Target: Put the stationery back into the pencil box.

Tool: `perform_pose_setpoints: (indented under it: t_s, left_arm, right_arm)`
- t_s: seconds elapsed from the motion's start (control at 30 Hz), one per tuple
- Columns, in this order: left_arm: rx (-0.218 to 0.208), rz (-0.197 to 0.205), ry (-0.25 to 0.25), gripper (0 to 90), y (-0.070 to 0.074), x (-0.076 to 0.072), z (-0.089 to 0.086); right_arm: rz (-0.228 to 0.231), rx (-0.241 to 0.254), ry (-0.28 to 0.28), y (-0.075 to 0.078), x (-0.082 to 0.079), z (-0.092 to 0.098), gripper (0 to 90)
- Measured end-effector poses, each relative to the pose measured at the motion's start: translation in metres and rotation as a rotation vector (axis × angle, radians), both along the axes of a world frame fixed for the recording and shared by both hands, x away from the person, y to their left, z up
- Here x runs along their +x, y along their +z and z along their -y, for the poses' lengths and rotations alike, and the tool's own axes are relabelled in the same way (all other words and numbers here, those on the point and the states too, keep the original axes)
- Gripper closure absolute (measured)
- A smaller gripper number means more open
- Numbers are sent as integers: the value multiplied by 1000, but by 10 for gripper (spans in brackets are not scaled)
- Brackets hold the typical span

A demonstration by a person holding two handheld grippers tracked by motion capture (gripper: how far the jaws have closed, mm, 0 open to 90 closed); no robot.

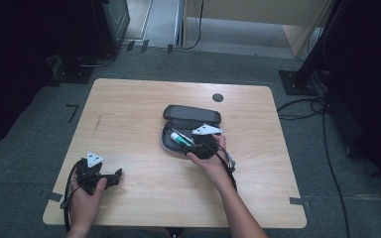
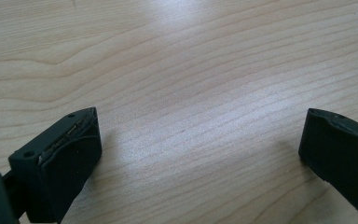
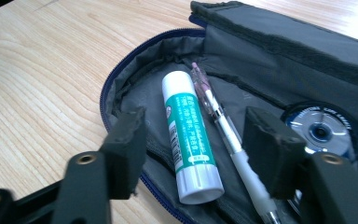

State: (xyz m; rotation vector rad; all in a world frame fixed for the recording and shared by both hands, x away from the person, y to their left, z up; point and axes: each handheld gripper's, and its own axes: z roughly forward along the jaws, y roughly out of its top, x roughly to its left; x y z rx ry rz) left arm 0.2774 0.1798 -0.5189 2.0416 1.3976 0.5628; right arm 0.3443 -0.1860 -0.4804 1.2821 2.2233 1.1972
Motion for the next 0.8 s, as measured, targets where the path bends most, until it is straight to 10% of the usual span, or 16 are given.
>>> perform_pose_setpoints:
  t_s: [0.33,0.8]
  left_arm:
    - [0,0,0,0,0,0,0]
    - [1,0,0,0,0,0,0]
  right_arm:
    - [-1,-49,-57,12,-11,6,0]
    - [29,-75,-80,20,-31,28,0]
